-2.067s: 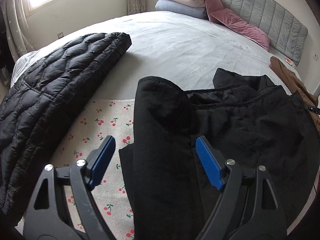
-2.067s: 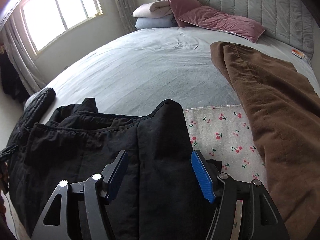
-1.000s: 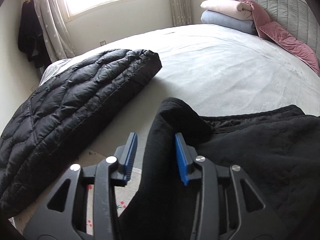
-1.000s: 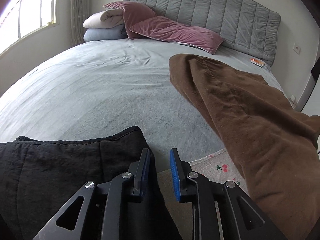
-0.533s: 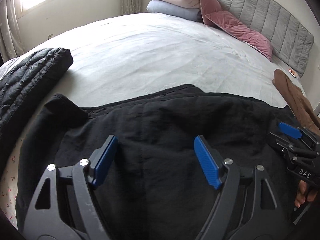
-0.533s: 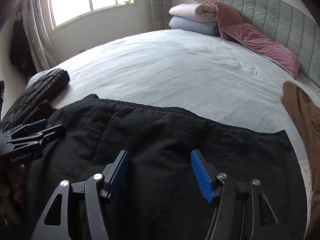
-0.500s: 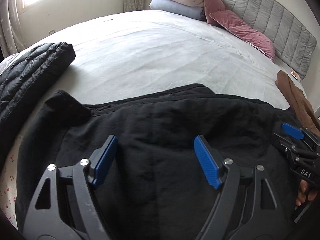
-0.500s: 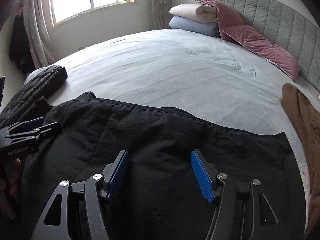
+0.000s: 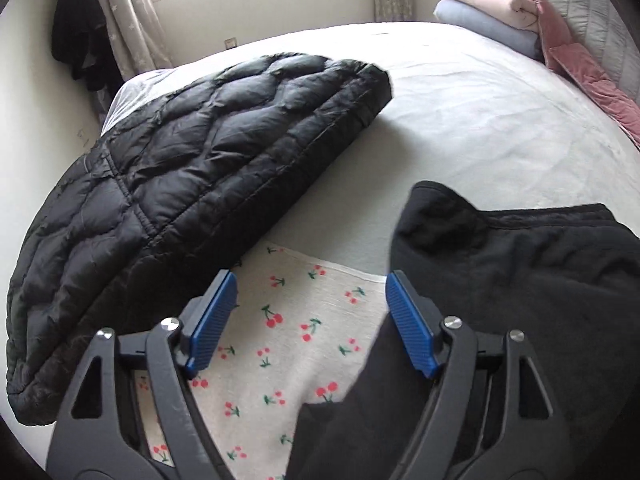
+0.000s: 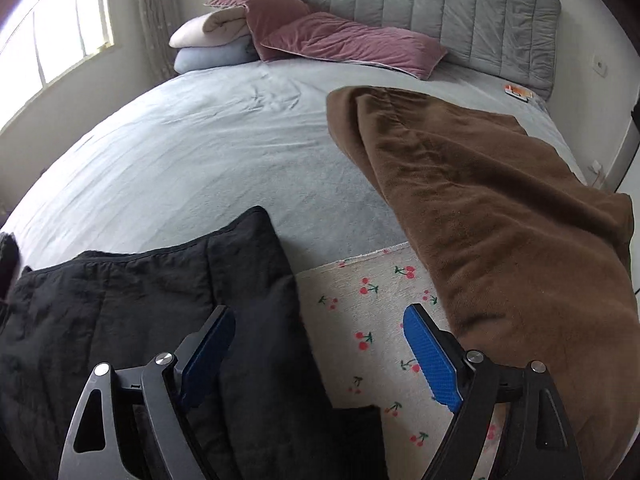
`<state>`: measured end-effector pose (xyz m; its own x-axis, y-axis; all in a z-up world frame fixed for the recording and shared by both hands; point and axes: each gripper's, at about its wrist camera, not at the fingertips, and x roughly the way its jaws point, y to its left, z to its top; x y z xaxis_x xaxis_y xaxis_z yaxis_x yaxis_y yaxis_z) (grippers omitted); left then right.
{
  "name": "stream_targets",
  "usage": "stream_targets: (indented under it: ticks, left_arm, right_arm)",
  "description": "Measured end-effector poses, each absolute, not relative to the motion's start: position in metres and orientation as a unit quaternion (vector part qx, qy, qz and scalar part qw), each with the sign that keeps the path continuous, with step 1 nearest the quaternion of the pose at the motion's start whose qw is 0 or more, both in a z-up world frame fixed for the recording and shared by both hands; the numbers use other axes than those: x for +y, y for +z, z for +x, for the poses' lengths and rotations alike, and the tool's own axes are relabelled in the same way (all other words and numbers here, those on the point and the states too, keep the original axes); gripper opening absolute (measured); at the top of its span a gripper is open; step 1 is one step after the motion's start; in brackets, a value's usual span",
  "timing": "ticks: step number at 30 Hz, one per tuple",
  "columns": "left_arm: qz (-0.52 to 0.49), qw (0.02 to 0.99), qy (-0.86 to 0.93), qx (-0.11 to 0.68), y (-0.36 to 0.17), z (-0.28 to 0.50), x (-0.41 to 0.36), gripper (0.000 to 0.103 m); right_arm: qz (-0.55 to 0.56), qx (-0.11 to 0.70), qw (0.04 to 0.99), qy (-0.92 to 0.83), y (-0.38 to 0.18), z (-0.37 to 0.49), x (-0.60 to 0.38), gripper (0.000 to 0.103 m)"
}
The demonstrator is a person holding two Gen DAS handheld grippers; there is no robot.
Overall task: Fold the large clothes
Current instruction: 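Lay the folded hem down on the jacket and open both grippers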
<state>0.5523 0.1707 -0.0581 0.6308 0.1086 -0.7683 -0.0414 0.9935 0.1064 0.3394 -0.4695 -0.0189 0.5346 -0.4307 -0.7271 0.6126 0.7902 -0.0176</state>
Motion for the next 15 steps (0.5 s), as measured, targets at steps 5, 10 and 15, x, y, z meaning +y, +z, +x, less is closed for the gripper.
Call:
stream_targets:
  ticks: [5,10,15]
  left_arm:
    - [0.048,0.913,-0.087,0.396,-0.029,0.467,0.098,0.089]
    - [0.068,0.899,-0.111,0.418,-0.052,0.413,0.083,0.089]
    - [0.065,0.895,-0.059,0.437,-0.082,0.385,0.143,0.089]
  right_arm:
    - [0.061,0.367,0.906,-0.2,-0.003,0.32,-0.353,0.088]
    - [0.047,0.397,0.902,-0.162,-0.039,0.286,-0.298,0.088]
    - [0.057,0.409,0.888,-0.202,-0.068,0.222,-0.335,0.088]
